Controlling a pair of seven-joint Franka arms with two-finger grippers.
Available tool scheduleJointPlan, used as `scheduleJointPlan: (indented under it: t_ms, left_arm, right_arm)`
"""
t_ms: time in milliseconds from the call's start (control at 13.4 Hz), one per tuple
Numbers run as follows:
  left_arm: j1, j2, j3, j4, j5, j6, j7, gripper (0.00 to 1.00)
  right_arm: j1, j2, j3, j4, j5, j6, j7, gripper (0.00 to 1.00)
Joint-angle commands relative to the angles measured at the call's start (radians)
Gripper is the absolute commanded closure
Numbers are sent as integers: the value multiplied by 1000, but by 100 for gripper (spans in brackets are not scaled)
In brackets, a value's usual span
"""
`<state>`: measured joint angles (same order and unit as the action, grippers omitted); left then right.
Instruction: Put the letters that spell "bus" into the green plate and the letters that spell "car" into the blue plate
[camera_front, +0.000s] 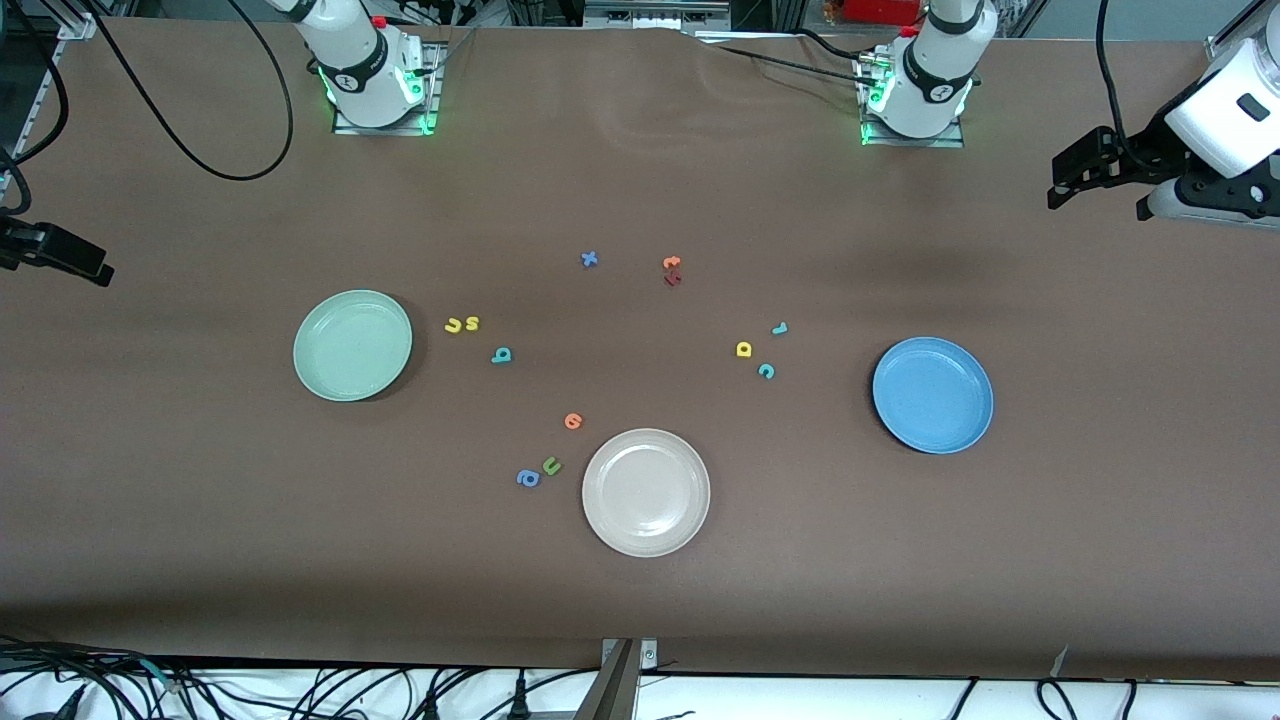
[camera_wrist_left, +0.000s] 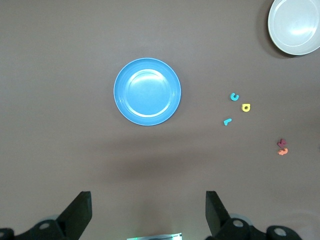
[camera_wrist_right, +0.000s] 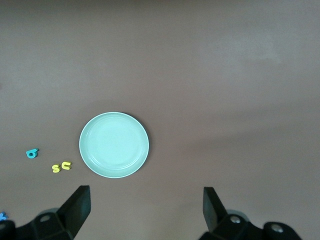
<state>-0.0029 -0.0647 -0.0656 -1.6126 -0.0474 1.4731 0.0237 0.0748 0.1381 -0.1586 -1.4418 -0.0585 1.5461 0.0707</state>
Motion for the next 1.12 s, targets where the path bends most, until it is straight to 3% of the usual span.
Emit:
scheduleJointPlan:
  t_ms: [0,1045]
  left_arm:
    - [1,5,0,19,12,-16,1,0]
    - [1,8,0,17,12,-30,1,0]
  right_arm:
    - [-6,-3,4,-8,2,-1,-11,1]
    - [-4,-2,4,-28,2,17,-8,1]
